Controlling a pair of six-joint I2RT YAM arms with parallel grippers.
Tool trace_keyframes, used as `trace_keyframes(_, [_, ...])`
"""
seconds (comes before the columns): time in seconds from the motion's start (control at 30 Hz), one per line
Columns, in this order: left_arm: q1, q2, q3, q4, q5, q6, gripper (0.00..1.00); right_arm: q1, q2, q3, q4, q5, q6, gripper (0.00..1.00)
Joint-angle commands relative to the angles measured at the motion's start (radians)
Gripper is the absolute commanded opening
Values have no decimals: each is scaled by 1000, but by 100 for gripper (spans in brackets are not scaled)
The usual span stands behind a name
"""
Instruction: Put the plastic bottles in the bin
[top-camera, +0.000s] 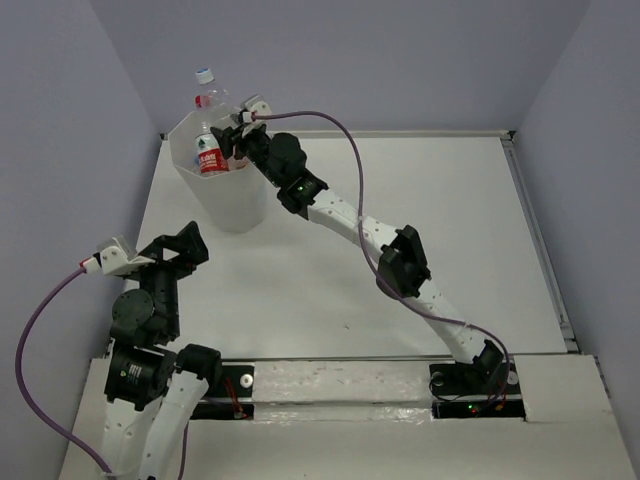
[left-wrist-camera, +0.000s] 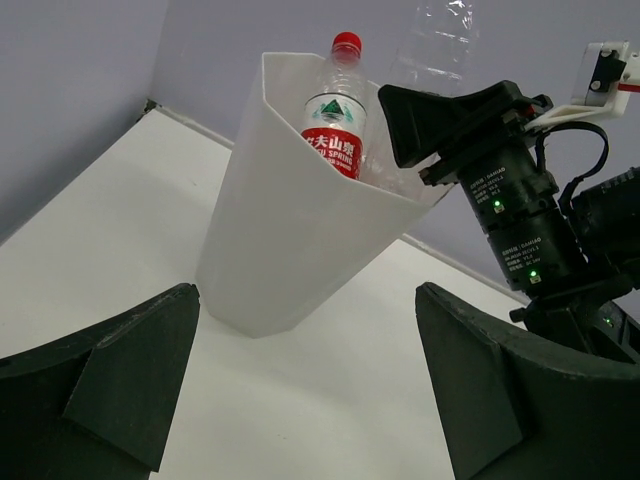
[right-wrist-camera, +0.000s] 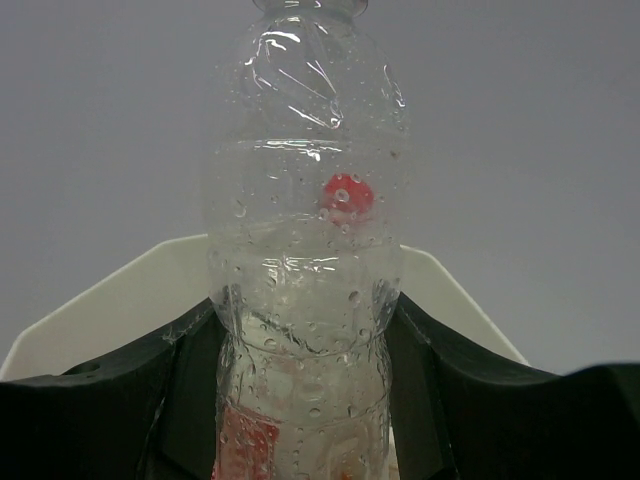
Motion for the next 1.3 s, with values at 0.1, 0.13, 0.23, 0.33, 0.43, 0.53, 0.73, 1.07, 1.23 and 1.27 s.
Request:
trace_keyframes(0.1, [-5,1,-7,57,-7,5,99,8,-77,-110,236,80,-1,51])
trace_keyframes(0.13, [-4,3,-5,58,-7,7,99,8,-85,-119,236,82,5,57])
trace_keyframes(0.23, [-4,7,-7,58,-7,10,99,8,-117,-138,222,85,22,70])
trace_keyframes(0.33, [-4,7,-5,60,-7,10,99,8,-155,-202,233,77,28,76])
trace_keyframes(0.43, [0,6,-5,60,-11,11,99,8,-234,-288,260,76,39,84])
trace_keyframes(0.53, [6,6,-8,61,-11,11,99,8,-277,-328,268,62,53,85])
trace_keyframes(0.73, [12,6,-7,63,-22,16,99,8,-372,-394,266,51,54,86])
trace_keyframes(1.07, [12,-8,22,58,68,28,99,18,-846,-947,297,54,175,90])
trace_keyframes(1.23, [12,9,70,94,202,-29,99,28,-1255,-1433,239,57,244,100])
trace_keyframes(1.27, [12,9,76,100,225,-33,99,28,-1318,-1475,195,76,254,100])
